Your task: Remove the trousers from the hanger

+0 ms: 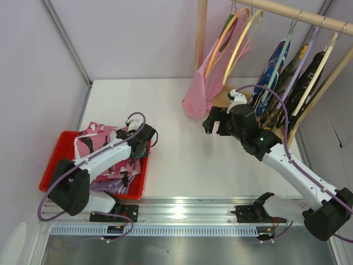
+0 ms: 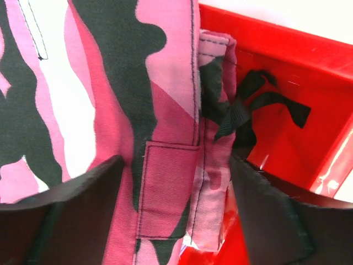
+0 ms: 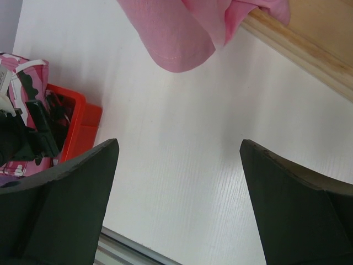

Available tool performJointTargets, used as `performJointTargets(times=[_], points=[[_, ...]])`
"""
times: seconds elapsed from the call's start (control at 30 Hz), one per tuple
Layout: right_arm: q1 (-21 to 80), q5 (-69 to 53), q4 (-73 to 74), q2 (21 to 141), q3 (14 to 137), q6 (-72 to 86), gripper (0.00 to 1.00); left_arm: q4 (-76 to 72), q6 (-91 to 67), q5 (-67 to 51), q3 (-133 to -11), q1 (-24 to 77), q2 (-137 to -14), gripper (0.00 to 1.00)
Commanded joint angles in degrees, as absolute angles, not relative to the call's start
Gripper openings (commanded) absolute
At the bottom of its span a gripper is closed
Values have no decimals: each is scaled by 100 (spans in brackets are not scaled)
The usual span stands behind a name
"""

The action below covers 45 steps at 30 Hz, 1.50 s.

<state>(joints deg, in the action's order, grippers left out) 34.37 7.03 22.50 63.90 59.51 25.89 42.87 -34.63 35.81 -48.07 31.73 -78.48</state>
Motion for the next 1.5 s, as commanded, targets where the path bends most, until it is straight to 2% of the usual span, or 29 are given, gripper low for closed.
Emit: performJointTargets(times=[0.0, 0.03, 0.07, 0.13, 0.17, 0.27, 0.33, 0.37, 0.4, 0.87, 0.9, 0.93, 1.0, 1.03, 1.13, 1.23, 1.47], points=[[3419, 598, 2276, 6486, 6249, 2575, 98, 3929, -3638, 3603, -4746, 3208, -7919, 78], [3419, 589, 2285, 6504, 6284, 2566, 98, 3955, -3656, 3647, -4720, 3208, -7910, 75], [3419, 589, 2276, 6513, 6293, 2558, 98, 3981, -3674, 3682, -4685, 3208, -7901, 64], [3419, 589, 2259, 6521, 6293, 2593, 98, 3981, -3656, 3752, -4650, 3208, -7858, 50], [3419, 589, 2241, 6530, 6276, 2601, 98, 3947, -3656, 3744, -4606, 3208, -7797, 38], [3419, 554, 2232, 6548, 6293, 2628, 98, 3850, -3639, 3639, -4562, 3208, -7673, 15], [3419, 554, 2241, 6583, 6319, 2637, 98, 3858, -3604, 3647, -4544, 3208, -7629, 9], [3419, 554, 2241, 6583, 6328, 2637, 98, 3902, -3577, 3630, -4544, 3208, -7568, 0], [3419, 562, 2241, 6583, 6328, 2637, 98, 3920, -3542, 3595, -4561, 3208, -7533, 0], [3410, 703, 2162, 6539, 6152, 2751, 98, 4500, -2681, 2348, -4878, 3208, -6434, 2], [3410, 694, 2162, 6522, 6144, 2760, 98, 4491, -2750, 2399, -4861, 3208, -6442, 6], [3419, 694, 2162, 6521, 6152, 2742, 98, 4517, -2925, 2486, -4860, 3208, -6486, 28], [3419, 712, 2197, 6504, 6170, 2716, 98, 4579, -3145, 2705, -4878, 3208, -6714, 47], [3419, 729, 2232, 6495, 6170, 2698, 98, 4597, -3181, 2751, -4895, 3208, -6889, 60], [3401, 799, 2276, 6443, 6170, 2654, 98, 4370, -3261, 2926, -4843, 3208, -7083, 71], [3401, 826, 2337, 6407, 6196, 2645, 98, 4018, -3243, 2866, -4878, 3190, -7286, 77], [3401, 967, 2505, 6249, 6231, 2681, 98, 3498, -3296, 2760, -4904, 2927, -7787, 78]])
